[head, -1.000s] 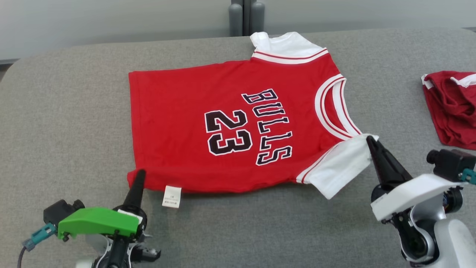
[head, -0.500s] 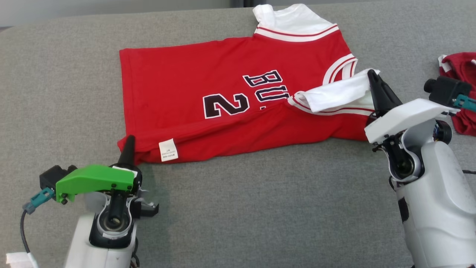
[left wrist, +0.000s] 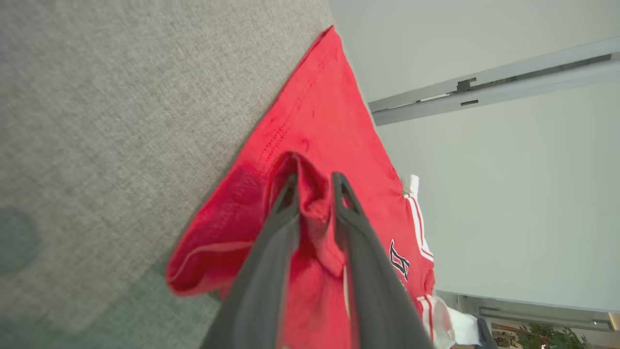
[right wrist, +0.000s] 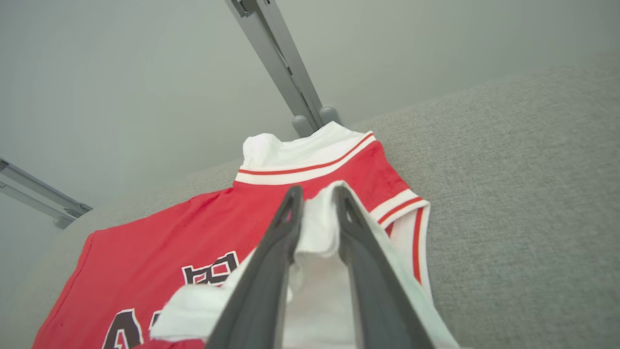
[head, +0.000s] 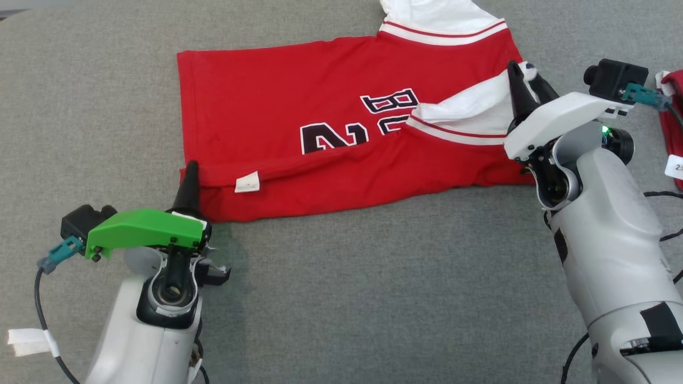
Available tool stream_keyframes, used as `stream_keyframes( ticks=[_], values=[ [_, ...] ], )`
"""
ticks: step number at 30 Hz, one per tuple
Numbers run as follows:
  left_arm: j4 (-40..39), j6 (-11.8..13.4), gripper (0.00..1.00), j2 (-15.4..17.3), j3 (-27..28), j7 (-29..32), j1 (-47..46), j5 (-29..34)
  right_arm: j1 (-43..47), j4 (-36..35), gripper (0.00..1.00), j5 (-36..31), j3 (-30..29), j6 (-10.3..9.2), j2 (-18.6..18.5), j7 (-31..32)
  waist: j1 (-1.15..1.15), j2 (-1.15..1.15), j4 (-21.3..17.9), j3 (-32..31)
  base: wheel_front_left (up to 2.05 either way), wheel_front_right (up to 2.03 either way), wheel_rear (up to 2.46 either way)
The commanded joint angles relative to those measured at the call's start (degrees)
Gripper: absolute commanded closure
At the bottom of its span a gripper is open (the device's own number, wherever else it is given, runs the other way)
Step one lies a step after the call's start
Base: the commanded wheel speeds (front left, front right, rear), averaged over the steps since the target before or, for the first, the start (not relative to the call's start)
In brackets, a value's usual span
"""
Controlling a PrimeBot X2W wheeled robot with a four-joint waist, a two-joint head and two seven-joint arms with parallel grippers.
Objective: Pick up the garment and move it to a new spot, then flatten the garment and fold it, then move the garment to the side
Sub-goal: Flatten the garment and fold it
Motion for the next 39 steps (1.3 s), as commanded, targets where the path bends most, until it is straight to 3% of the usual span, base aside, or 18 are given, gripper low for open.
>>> stream_keyframes(
  ticks=[1, 8, 15, 24, 32, 37, 39],
  values=[
    [-0.11, -0.64, 0.0, 0.91, -0.54, -0.25, -0.48, 1.13, -1.01, 1.26, 0.0, 0.5, 0.08, -0.05, -0.23, -1.3, 0.0, 0.0, 0.12, -0.33, 0.0, 0.0, 0.0],
    [-4.4, -3.56, 0.0, 5.0, -3.17, -1.74, 3.1, 6.41, -2.64, 5.52, 0.0, -1.89, -0.17, -0.05, -0.25, -7.4, 0.0, 0.0, -0.11, -2.52, 0.0, 0.0, 0.0],
    [-8.06, -2.26, 0.0, 8.8, -4.51, -0.08, 8.81, 8.9, 2.29, 2.88, 0.0, -7.4, -0.84, -0.05, -0.57, -9.5, 0.0, 0.0, -0.73, -5.01, 0.0, 0.0, 0.0],
    [-6.13, 1.53, 0.0, 10.94, -7.02, 5.97, 12.84, 8.61, 13.86, -9.33, 0.0, -13.3, -1.13, -0.05, -0.6, -6.96, 0.0, 0.0, -3.23, -4.82, 0.0, 0.0, 0.0],
    [-1.28, 1.76, 0.0, 10.59, -5.56, 5.94, 10.1, 7.45, 23.29, -24.17, 0.0, -12.47, -1.77, -0.05, -0.22, -0.22, 0.0, 0.0, -6.47, -2.09, 0.0, 0.0, 0.0],
    [1.07, 0.87, 0.01, 10.29, -5.06, 4.9, 8.29, 7.37, 26.28, -28.76, 0.0, -11.24, -1.15, -0.05, -0.22, 2.01, 0.0, 0.0, -7.17, -0.96, 0.0, 0.0, 0.0],
    [1.65, 0.31, 0.57, 10.3, -5.08, 4.26, 7.68, 7.86, 27.11, -29.67, 0.0, -10.89, -0.9, -0.05, -0.21, 2.77, 0.0, 0.0, -7.24, -0.71, 0.0, 0.0, 0.0]
  ],
)
